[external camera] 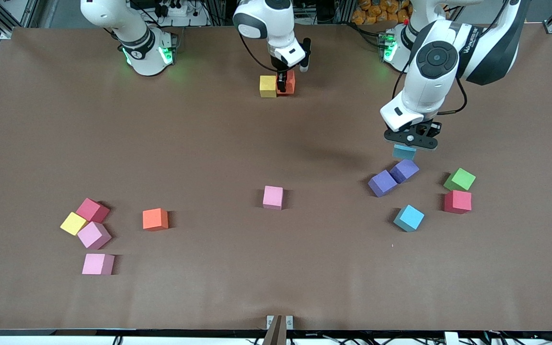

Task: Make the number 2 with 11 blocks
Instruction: 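Open the right gripper to release the orange cube while the left holds cyan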

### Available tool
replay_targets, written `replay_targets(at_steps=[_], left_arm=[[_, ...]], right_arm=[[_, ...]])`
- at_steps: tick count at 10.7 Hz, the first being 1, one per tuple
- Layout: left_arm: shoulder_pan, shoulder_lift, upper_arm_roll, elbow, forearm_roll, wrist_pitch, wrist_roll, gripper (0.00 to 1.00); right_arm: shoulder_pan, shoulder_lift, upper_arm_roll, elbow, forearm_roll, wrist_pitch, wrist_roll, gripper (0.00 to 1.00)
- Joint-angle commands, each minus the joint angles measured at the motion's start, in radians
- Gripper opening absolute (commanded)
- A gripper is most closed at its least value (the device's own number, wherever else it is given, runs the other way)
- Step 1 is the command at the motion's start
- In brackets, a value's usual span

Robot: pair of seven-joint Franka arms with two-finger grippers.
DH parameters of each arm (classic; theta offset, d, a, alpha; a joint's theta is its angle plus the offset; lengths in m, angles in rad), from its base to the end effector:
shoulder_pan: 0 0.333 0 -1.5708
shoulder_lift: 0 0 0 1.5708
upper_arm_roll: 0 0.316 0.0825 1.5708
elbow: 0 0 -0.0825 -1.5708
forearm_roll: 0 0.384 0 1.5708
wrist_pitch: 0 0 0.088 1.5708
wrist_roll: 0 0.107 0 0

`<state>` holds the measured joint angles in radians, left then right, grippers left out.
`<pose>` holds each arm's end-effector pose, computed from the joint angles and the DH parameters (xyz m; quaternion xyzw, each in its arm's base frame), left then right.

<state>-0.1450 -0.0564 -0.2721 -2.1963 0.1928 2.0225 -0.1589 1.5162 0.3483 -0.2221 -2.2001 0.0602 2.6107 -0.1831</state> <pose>0.4687 -0.1964 0.3992 -0.9787 0.1739 0.0314 0.1047 0.1555 0.5419 0.2331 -0.7505 -0.6595 -0.0419 0.0010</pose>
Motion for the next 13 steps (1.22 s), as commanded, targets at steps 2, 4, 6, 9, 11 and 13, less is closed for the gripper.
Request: replay_targets(at_steps=[2,4,6,9,11,13], left_arm=[[-0.001,0.012,0.002,0.012,-0.001,-0.016,0.013,0.04],[-0.001,0.012,0.002,0.012,-0.001,-0.016,0.013,0.04],[-0.001,0.012,0.002,0.012,-0.001,-0.016,0.013,0.04],[-0.001,0.012,0.002,0.010,-0.001,-0.016,0.015,0.04],[-0.004,0.012,0.001,0.010,-0.003,-0.016,0.016,0.04],[-0.010,0.021,-0.007,0.006,-0.003,-0.022,0.035,0.04]], right_arm=[[0.013,-0.025,-0.008,-0.027,0.003,0.011,-0.007,0.85],[0.012,-0.025,-0.008,-0.027,0.003,0.011,-0.006,0.85],[0.009,-0.031,-0.008,-0.024,0.007,-0.003,0.007,1.00],[-0.001,-0.096,-0.013,0.023,0.017,-0.164,0.054,1.00],[-0.033,-0.165,-0.022,0.088,0.030,-0.373,0.056,1.00],[-0.127,-0.218,-0.022,0.091,0.038,-0.432,0.054,1.00]])
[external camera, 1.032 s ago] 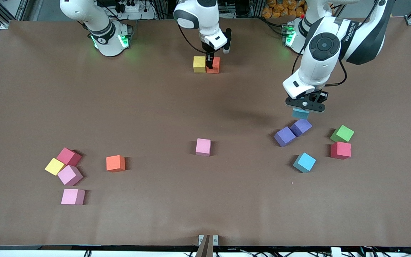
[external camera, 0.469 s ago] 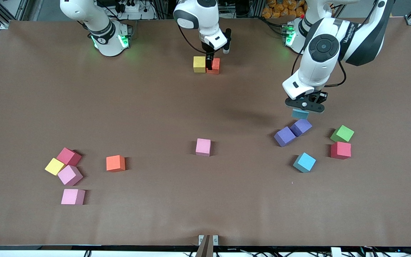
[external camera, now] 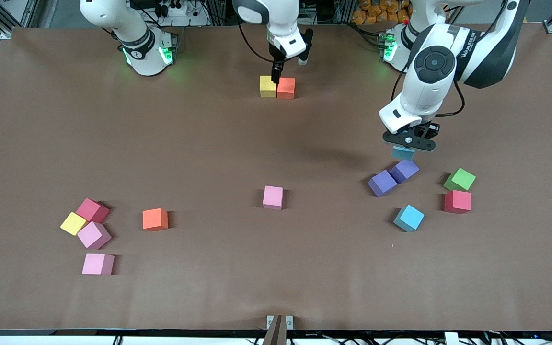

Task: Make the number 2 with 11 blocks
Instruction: 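Reach the right gripper to another orange cube while the left carries cyan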

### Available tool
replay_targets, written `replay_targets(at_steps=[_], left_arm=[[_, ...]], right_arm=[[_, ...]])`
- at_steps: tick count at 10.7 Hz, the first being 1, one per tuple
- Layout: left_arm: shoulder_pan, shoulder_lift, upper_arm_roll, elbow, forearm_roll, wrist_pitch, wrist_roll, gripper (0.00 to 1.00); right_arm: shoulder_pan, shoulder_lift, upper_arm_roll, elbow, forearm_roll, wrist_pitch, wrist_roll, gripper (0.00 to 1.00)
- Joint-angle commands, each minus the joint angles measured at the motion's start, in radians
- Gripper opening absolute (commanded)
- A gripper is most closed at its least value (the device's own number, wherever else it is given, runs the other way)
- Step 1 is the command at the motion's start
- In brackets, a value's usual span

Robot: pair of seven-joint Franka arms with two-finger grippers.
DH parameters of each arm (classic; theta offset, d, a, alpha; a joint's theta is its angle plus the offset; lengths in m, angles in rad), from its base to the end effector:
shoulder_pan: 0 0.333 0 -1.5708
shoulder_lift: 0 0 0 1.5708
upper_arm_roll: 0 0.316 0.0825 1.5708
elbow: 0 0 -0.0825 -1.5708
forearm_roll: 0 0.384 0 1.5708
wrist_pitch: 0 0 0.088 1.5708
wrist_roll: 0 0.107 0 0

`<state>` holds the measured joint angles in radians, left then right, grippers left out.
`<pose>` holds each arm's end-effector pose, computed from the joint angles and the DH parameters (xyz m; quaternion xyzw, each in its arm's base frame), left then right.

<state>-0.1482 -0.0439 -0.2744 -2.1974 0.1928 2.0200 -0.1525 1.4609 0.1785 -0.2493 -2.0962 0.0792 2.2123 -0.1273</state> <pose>0.4679 -0.1988 0.3923 -0.9772 0.1802 0.0393 0.1050 0.1940 0.5303 0.3344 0.7981 0.6018 -0.0286 0.0066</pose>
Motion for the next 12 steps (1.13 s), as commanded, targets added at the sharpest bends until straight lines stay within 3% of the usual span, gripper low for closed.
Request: replay_targets(at_steps=[1,6,9,12], left_arm=[[-0.010,0.010,-0.005,0.005,-0.006,-0.020,0.056,0.04],[-0.013,0.013,-0.043,-0.042,-0.091,-0.020,0.303,0.04],[-0.013,0.006,-0.191,-0.077,-0.101,0.002,0.303,0.04],[-0.013,0.002,-0.352,-0.186,-0.156,0.144,0.303,0.04]], right_arm=[[-0.135,-0.069,0.005,-0.010,0.019,-0.043,-0.009,1.00],[-0.544,-0.077,-0.053,0.119,0.016,-0.194,-0.032,1.00],[-0.817,0.030,-0.051,0.221,0.021,-0.181,-0.022,1.00],[-1.012,0.247,-0.039,0.376,0.030,-0.087,-0.037,1.00]])
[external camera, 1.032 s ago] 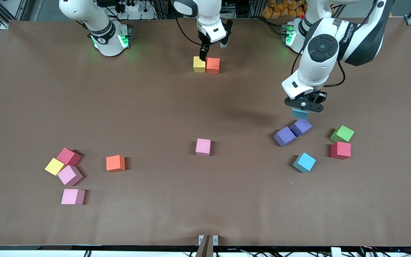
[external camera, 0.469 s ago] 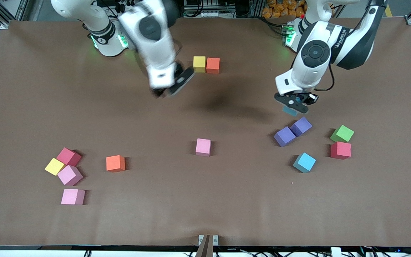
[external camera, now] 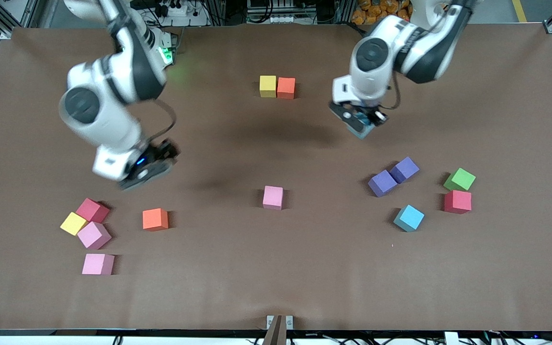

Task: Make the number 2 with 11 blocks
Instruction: 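Reach the right gripper to another orange cube while the left carries cyan, then place the cyan cube below the orange cube while the right gripper grasps orange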

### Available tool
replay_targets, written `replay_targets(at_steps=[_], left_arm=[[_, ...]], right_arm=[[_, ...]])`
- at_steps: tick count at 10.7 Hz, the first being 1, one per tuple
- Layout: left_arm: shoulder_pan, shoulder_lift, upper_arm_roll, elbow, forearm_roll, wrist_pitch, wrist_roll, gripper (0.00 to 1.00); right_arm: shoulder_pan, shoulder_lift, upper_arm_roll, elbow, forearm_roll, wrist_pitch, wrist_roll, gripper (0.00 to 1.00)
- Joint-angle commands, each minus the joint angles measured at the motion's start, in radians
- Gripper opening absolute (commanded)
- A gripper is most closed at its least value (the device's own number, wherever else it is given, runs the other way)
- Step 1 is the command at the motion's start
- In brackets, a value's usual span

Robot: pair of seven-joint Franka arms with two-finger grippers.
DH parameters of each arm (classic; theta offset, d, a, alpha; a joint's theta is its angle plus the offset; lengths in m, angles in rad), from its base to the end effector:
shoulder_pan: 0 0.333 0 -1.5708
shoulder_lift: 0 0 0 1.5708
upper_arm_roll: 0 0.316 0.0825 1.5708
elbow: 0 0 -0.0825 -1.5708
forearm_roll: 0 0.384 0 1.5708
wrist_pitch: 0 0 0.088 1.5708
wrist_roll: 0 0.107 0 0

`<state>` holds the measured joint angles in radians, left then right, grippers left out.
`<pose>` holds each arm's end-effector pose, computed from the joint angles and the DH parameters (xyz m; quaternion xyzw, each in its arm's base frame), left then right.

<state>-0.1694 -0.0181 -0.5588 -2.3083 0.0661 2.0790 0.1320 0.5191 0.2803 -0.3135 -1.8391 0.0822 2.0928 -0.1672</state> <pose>0.3632 -0.3194 0.3352 -0.8954 0.4311 0.0928 0.0617 0.6056 0.1420 0.3824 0.9853 0.1703 -0.0057 0.0074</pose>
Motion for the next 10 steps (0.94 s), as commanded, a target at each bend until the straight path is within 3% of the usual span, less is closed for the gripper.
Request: replay_targets(at_steps=[1,3,5,10], left_arm=[[0.010,-0.023,-0.110,-0.118,-0.029,0.148,0.020,0.04],[0.008,-0.014,-0.179,-0.170,-0.029,0.245,0.020,0.04],[0.008,0.009,-0.226,-0.192,-0.028,0.282,0.024,0.04],[0.007,0.082,-0.289,-0.220,-0.026,0.355,0.178,0.03]], right_arm=[[-0.096,0.189,0.036,0.138,0.092,0.114,0.005,1.00],[-0.105,0.304,0.036,0.234,0.217,0.157,0.003,1.00],[-0.116,0.381,0.036,0.288,0.220,0.200,0.001,1.00],[-0.133,0.410,0.037,0.249,0.220,0.251,-0.075,1.00]])
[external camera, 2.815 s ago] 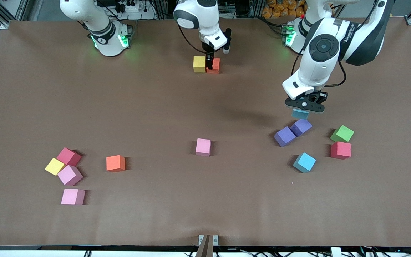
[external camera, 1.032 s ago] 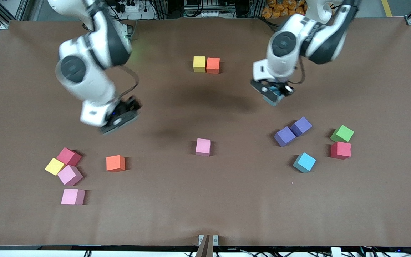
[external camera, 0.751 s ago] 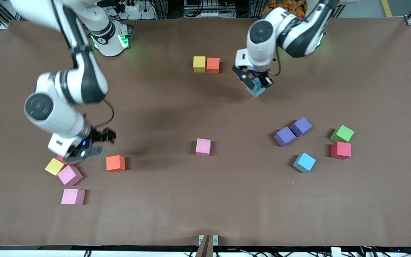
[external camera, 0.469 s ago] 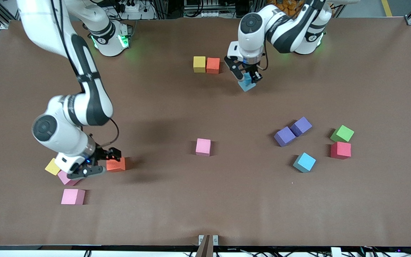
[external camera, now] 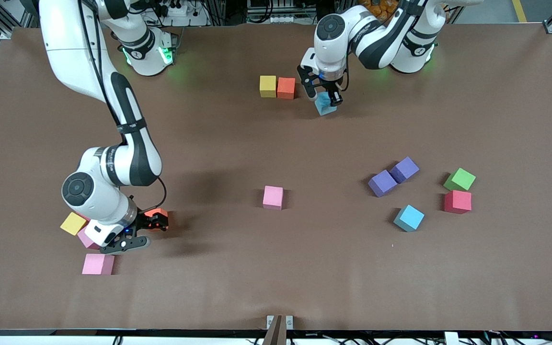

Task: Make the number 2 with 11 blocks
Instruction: 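Place the cyan cube below the orange cube while the right gripper grasps orange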

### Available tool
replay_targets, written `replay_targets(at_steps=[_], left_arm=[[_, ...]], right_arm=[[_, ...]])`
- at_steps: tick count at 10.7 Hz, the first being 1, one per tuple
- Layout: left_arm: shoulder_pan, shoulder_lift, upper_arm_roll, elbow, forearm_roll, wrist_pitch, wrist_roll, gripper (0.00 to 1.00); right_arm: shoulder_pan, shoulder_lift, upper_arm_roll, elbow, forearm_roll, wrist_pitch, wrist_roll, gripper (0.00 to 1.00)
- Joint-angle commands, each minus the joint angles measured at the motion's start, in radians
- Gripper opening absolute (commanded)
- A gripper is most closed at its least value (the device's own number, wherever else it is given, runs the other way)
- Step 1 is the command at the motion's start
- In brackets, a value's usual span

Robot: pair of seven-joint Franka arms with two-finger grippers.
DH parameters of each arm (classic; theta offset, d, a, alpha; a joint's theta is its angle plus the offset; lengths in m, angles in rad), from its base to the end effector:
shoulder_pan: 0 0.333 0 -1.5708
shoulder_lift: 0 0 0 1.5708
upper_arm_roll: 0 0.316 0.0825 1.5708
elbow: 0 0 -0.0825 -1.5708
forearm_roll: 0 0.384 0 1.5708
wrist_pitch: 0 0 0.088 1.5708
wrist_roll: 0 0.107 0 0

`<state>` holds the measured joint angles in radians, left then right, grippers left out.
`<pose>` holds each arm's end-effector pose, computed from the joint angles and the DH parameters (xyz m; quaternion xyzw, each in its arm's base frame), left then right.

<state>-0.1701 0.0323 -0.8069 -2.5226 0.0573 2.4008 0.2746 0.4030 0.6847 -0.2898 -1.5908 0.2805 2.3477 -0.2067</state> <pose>0.2481 -0.3697 0.2573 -0.7946 0.6029 0.0652 0.0304 0.6982 0.1138 0.2550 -0.9932 -0.1020 -0.0545 0.0131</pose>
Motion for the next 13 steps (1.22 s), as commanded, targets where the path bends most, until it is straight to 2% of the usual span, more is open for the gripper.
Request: replay_targets(at_steps=[1,6,8,9,10,11,12,13], left_arm=[[0.007,0.052,-0.063,-0.007,-0.011,0.069,0.050,0.03],[-0.016,0.116,-0.083,-0.005,-0.007,0.103,0.101,0.00],[-0.020,0.132,-0.083,-0.001,-0.005,0.101,0.106,0.01],[-0.020,0.167,-0.083,0.005,-0.005,0.103,0.112,0.02],[-0.023,0.178,-0.083,0.008,-0.005,0.110,0.112,0.02],[-0.048,0.175,-0.083,0.010,-0.005,0.118,0.100,0.02],[-0.063,0.175,-0.083,0.013,-0.007,0.126,0.083,0.02],[-0.072,0.176,-0.083,0.013,-0.007,0.145,0.049,0.02]], right_arm=[[-0.018,0.006,0.014,-0.014,0.022,-0.002,-0.036,1.00],[-0.029,0.007,0.041,-0.110,0.023,0.044,-0.037,1.00],[-0.035,0.013,0.058,-0.115,0.025,0.047,-0.036,1.00],[-0.035,0.016,0.057,-0.115,0.034,0.045,-0.037,0.88],[-0.033,0.016,0.057,-0.114,0.034,0.044,-0.037,0.62],[-0.033,0.016,0.057,-0.107,0.032,0.041,-0.039,0.41],[-0.033,0.015,0.057,-0.100,0.032,0.038,-0.039,0.25],[-0.032,0.013,0.058,-0.089,0.032,0.036,-0.042,0.20]])
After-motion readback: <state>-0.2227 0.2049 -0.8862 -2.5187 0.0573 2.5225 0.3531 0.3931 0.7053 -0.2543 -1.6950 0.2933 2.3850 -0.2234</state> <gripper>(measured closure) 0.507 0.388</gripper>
